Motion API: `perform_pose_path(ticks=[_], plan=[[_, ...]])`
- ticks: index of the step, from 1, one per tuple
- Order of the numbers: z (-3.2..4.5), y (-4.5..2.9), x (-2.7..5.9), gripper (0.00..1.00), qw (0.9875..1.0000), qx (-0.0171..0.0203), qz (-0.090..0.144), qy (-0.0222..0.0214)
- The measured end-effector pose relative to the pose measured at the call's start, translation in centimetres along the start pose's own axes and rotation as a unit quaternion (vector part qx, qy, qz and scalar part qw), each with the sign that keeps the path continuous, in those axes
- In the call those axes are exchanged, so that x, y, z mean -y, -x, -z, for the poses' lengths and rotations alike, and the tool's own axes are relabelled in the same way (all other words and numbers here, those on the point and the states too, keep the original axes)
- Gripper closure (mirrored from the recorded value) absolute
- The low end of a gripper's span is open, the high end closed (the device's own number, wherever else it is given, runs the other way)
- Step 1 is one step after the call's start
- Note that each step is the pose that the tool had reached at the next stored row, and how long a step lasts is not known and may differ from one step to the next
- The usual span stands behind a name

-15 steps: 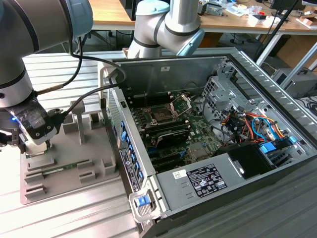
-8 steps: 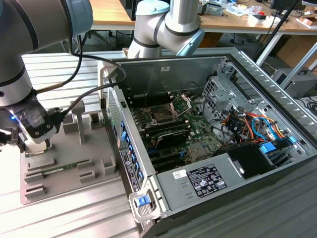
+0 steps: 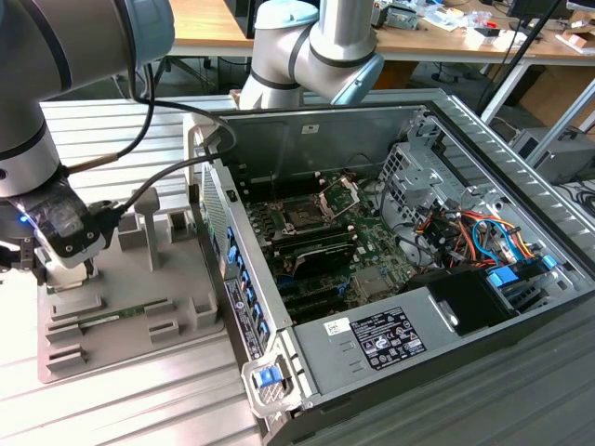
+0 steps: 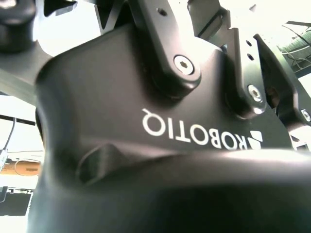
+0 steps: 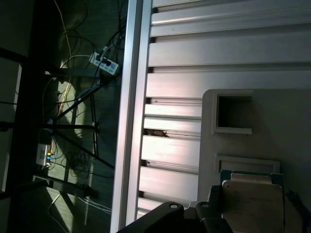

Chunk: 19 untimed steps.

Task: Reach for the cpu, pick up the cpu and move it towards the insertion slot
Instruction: 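Pick up the cpu and move it towards the insertion slot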

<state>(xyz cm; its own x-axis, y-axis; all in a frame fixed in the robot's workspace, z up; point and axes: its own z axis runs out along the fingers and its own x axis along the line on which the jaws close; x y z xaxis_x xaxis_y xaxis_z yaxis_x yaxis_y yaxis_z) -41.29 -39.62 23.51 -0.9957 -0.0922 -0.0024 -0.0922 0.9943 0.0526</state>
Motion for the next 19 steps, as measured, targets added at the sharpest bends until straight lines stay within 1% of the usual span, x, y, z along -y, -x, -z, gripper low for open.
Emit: perform_pose_path(ticks=[19], plan=[[0.54, 0.00, -0.03, 0.46, 1.0000, 0.0000, 0.000, 0.0000]])
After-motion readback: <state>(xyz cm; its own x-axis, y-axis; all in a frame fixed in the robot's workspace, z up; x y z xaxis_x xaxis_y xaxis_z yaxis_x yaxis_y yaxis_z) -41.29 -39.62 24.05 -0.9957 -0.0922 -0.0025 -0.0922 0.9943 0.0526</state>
